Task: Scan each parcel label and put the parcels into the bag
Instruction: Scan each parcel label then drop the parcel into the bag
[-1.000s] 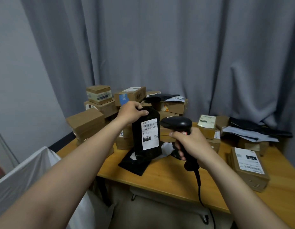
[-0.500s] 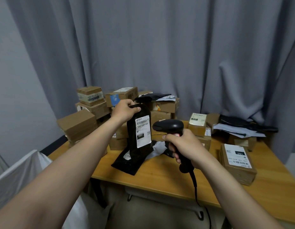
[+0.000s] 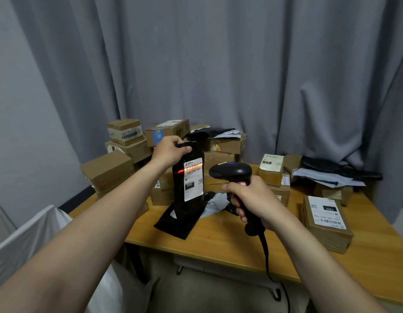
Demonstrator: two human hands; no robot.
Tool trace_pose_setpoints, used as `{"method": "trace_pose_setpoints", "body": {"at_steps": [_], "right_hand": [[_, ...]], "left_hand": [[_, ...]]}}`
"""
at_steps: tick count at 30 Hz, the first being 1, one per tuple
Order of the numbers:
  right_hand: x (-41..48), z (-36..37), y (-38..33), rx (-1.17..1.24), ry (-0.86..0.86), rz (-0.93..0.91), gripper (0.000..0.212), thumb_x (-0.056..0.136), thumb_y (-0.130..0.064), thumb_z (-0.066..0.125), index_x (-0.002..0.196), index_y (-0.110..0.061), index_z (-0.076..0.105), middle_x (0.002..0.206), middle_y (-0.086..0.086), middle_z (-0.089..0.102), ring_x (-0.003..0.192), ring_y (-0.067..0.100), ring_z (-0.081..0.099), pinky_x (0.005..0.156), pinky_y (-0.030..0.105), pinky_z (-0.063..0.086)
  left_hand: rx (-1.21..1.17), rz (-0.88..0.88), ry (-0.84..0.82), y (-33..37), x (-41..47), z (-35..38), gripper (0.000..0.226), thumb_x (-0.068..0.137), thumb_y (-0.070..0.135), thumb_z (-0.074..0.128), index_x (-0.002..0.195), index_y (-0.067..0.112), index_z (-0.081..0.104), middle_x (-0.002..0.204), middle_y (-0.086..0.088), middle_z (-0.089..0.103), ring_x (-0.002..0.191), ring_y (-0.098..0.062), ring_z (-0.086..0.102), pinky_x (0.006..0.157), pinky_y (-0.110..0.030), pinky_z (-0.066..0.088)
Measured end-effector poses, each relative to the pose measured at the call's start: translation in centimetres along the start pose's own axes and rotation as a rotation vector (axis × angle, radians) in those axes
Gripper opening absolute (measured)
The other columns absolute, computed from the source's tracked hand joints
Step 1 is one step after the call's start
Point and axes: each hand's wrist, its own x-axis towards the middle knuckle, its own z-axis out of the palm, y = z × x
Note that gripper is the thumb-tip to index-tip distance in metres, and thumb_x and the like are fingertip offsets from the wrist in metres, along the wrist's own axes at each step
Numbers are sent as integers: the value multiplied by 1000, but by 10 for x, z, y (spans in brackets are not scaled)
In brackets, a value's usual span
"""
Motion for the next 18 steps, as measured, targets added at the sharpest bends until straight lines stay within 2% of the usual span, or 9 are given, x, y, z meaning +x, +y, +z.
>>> {"method": "trace_pose_setpoints", "body": {"at_steps": [10, 13, 16, 18], "right_hand": [[0, 1, 1, 13, -22, 0, 18, 98, -24, 68, 87, -11, 63, 56, 3, 54, 45, 18, 48, 44, 27, 43], [2, 3, 3, -10, -11, 1, 20, 97, -24, 69, 85, -9, 63, 57, 4, 54, 45, 19, 49, 44, 28, 43], [5, 12, 4, -35, -11, 2, 23, 97, -24, 69, 82, -8, 62, 57, 5, 54, 45, 20, 49, 45, 29, 44], [8, 22, 5, -50, -10, 6, 24, 96, -24, 69, 79, -9, 61, 58, 5, 54, 44, 20, 49, 45, 29, 44]], "left_hand": [[38, -11, -31, 1, -7, -4, 15, 94, 29, 75, 87, 17, 68, 93, 0, 73, 91, -16, 70, 75, -33, 56], [123, 15, -53, 2, -15, -9, 14, 92, 30, 77, 87, 18, 71, 92, 4, 72, 91, -13, 68, 76, -35, 56], [268, 39, -51, -1, -27, -20, 13, 89, 30, 80, 80, 25, 71, 87, 10, 70, 87, -9, 65, 67, -30, 49], [346, 36, -19, -6, -34, -32, 18, 86, 34, 82, 76, 29, 69, 86, 13, 69, 89, -12, 65, 74, -36, 54]]}}
